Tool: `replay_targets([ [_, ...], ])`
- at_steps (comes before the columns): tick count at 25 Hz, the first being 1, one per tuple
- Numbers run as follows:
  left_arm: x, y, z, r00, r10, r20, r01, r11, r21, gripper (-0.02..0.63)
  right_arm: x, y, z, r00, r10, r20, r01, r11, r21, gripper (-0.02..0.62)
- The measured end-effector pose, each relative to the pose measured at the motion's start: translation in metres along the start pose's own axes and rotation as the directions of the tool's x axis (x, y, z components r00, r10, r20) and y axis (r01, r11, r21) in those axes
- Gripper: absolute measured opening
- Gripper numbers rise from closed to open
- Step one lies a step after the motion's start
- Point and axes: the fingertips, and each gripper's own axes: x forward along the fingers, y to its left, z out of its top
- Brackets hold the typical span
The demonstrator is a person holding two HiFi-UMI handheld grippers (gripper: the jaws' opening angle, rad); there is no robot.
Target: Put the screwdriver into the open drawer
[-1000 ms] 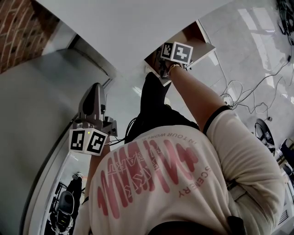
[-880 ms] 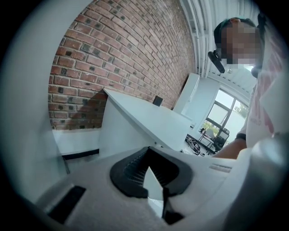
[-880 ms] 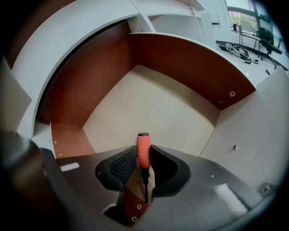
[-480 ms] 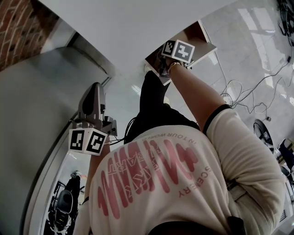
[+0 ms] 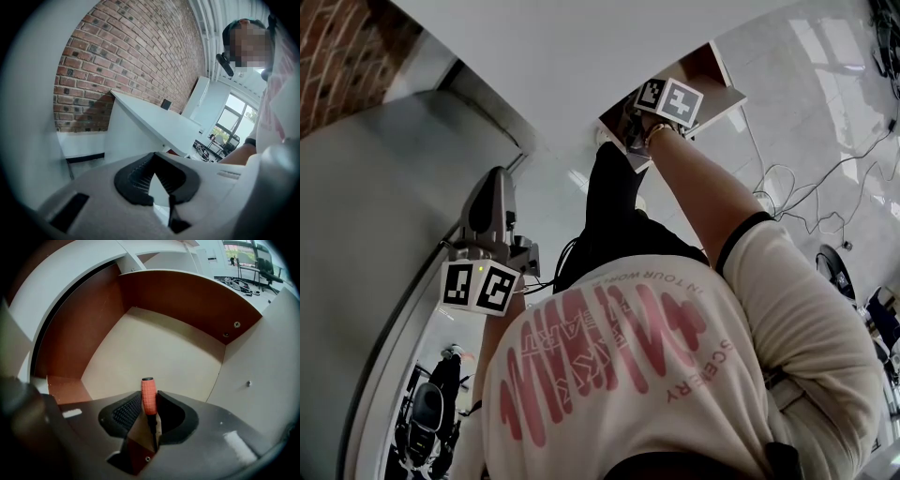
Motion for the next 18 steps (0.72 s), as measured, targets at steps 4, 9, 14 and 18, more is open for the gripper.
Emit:
replay_targets([
  [4, 0.0002, -0.0009, -0.0007, 1.0, 0.002, -0.002, -0.002, 1.0, -0.005, 0.005, 0.0028, 0.0003, -0.0046, 1.0, 0.008, -0.028, -0.007, 1.0, 0.018, 0.127],
  [9, 0.003, -0.001, -0.0033, 1.0, -0.002, -0.008, 0.002, 1.0, -0.009, 0.005, 0.0044, 0.0045, -0.004, 0.999, 0.024, -0.026, -0.023, 1.0, 0.02, 0.144],
  [14, -0.0008, -0.0065, -0.0004, 1.0, -0.005, -0.009, 0.005, 1.0, -0.004, 0.005, -0.0013, 0.0089, -0.0054, 0.999, 0.037, -0.029, -0.036, 0.999, 0.026, 0.163],
  [18, 0.0015, -0.0064, -0.0026, 1.0, -0.01, -0.003, 0.01, 1.0, -0.001, 0.005, -0.0005, 0.0045, -0.0082, 0.999, 0.037, -0.03, -0.035, 0.998, 0.054, 0.18],
])
